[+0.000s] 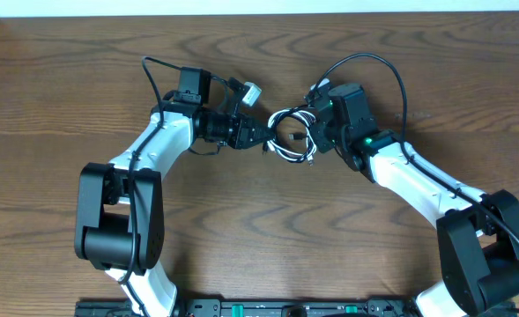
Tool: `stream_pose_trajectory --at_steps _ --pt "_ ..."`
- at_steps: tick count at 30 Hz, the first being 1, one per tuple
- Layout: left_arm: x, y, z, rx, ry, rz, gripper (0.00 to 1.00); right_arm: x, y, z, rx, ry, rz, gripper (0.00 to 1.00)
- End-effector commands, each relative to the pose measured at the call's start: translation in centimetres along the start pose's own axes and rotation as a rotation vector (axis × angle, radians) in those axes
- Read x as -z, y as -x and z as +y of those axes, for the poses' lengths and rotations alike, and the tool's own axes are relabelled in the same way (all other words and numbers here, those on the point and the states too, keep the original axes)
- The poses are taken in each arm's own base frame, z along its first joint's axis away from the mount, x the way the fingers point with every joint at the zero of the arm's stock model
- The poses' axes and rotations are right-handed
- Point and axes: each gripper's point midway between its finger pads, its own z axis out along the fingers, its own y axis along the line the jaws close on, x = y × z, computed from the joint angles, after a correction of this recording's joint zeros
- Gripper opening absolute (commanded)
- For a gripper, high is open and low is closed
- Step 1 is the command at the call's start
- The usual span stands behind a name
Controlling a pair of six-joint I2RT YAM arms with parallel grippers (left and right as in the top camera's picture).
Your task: Untangle cables
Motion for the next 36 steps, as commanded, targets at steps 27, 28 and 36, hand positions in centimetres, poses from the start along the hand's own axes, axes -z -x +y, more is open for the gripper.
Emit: stream_pose_trajectory --at_steps 27,28,36 --pt "0.0 -0.2 0.2 -0.011 0.023 0.006 0.37 0.1 0.2 2.8 -0.076 0.166 0.000 0.01" --pt "0.0 -0.2 0.2 -0.011 0.023 0.007 0.37 0.1 0.3 2.8 -0.076 0.166 -0.001 0.01" --pt "-0.4 -0.6 0.5 -0.007 0.052 0.031 0.37 0.1 1.8 2.7 -0.069 0.163 -0.066 0.01"
